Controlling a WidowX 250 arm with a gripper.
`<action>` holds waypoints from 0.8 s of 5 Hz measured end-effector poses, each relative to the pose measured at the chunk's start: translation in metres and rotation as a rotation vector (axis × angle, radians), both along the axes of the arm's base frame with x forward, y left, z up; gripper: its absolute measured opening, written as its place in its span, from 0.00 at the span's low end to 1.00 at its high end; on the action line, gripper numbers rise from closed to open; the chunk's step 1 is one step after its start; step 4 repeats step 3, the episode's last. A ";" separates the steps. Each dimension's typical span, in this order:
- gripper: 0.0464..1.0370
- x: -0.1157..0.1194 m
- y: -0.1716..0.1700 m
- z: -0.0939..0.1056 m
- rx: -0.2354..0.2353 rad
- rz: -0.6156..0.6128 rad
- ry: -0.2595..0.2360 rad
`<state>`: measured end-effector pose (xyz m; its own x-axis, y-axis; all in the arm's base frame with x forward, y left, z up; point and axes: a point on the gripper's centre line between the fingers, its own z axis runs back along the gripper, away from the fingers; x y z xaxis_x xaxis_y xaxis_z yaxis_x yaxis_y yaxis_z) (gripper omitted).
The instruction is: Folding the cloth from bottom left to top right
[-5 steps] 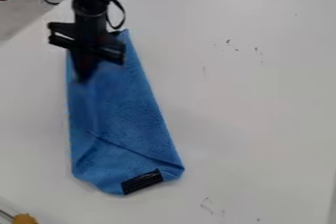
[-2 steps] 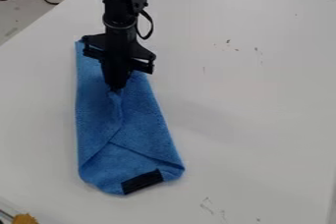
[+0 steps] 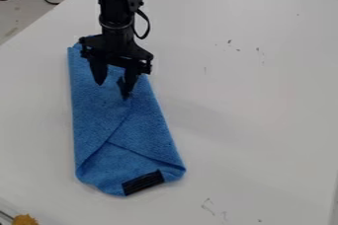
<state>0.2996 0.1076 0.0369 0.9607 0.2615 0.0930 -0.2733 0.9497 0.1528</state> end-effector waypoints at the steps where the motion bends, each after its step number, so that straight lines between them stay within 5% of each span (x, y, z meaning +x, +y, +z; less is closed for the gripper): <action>1: 0.97 0.004 -0.002 0.002 -0.017 0.001 -0.017; 4: 0.96 0.015 -0.003 0.010 -0.045 -0.009 -0.088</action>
